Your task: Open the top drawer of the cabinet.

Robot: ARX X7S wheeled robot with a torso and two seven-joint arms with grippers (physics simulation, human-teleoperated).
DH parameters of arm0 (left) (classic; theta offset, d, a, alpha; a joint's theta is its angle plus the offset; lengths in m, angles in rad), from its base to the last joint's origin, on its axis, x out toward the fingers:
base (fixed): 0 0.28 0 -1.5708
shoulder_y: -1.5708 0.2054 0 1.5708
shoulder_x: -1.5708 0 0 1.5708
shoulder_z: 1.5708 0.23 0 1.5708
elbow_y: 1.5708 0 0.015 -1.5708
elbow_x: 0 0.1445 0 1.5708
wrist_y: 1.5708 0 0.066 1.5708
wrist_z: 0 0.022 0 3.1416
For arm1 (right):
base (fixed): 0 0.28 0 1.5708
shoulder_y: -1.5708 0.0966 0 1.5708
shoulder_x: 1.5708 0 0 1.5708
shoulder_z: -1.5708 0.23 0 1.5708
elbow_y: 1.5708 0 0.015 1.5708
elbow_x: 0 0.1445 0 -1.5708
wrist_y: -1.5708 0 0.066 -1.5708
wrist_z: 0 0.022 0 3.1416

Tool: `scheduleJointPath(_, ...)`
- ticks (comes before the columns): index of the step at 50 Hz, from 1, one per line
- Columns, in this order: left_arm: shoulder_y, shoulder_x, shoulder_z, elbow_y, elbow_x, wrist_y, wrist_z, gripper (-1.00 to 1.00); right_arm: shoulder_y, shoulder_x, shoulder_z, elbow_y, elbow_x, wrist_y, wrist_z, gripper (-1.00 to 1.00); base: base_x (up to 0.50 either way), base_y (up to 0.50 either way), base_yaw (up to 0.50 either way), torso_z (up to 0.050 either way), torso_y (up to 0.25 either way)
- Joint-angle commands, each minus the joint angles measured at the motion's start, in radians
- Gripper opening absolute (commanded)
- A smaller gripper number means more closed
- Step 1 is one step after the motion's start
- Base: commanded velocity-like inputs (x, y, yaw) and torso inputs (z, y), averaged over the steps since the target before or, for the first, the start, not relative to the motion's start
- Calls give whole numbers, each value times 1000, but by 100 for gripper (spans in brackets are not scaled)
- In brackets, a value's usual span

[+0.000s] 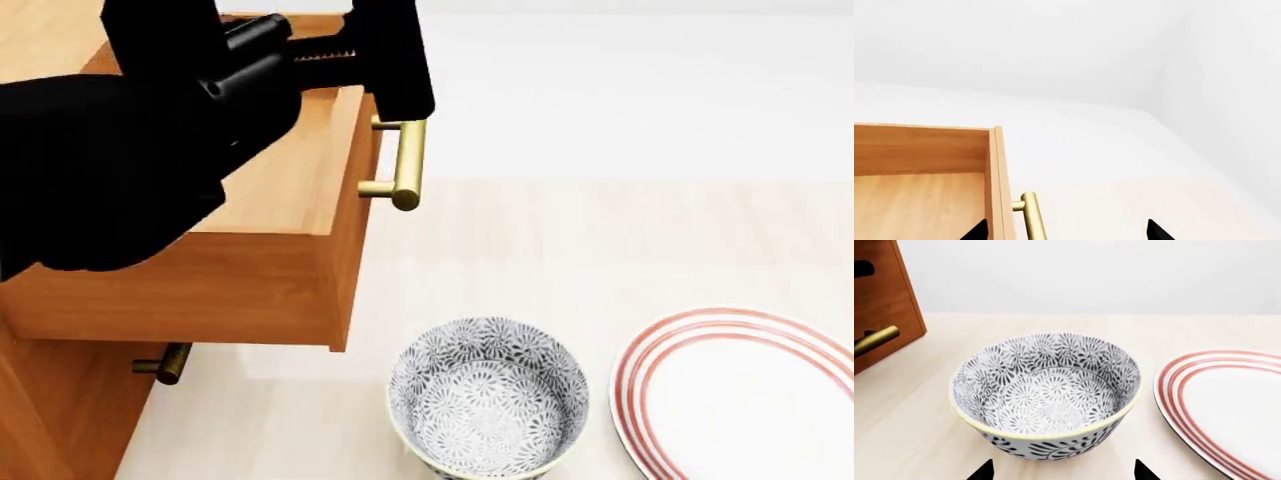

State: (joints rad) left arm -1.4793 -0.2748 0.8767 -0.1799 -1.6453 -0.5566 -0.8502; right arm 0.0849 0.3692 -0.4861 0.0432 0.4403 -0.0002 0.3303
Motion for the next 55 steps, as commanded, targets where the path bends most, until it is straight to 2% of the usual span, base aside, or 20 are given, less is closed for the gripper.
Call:
scheduleJointPath(1, 74, -71, 47, 305, 142, 16, -24, 100, 1, -19, 19, 7, -11, -4, -19, 100, 0, 0, 0, 0, 0)
scheduleJointPath(6, 68, -111, 135, 476, 348, 6, -74, 100, -1, -17, 18, 3, -7, 0, -19, 100, 0, 0, 0, 0, 0)
scheduleJointPath(14, 82, -143, 218, 649, 519, -20, -182, 100, -1, -16, 16, 4, -6, -1, -19, 100, 0, 0, 0, 0, 0)
scheduleJointPath(24, 124, -176, 312, 773, 751, -17, -279, 100, 2, -18, 13, 16, -8, -7, -22, 100, 0, 0, 0, 0, 0)
scheduleJointPath(30, 180, -194, 365, 819, 836, -2, -312, 100, 2, -17, 11, 14, -7, -5, -21, 100, 0, 0, 0, 0, 0)
scheduleJointPath(37, 242, -223, 485, 892, 1063, 23, -378, 100, 2, -15, 8, 9, -7, -1, -19, 100, 0, 0, 0, 0, 0)
scheduleJointPath(51, 359, -284, 597, 856, 1269, 120, -422, 100, 2, -14, 5, 5, -8, -4, -15, 100, 0, 0, 0, 0, 0)
scheduleJointPath(55, 369, -304, 638, 870, 1345, 103, -445, 100, 1, -13, 6, 3, -6, -3, -13, 100, 0, 0, 0, 0, 0)
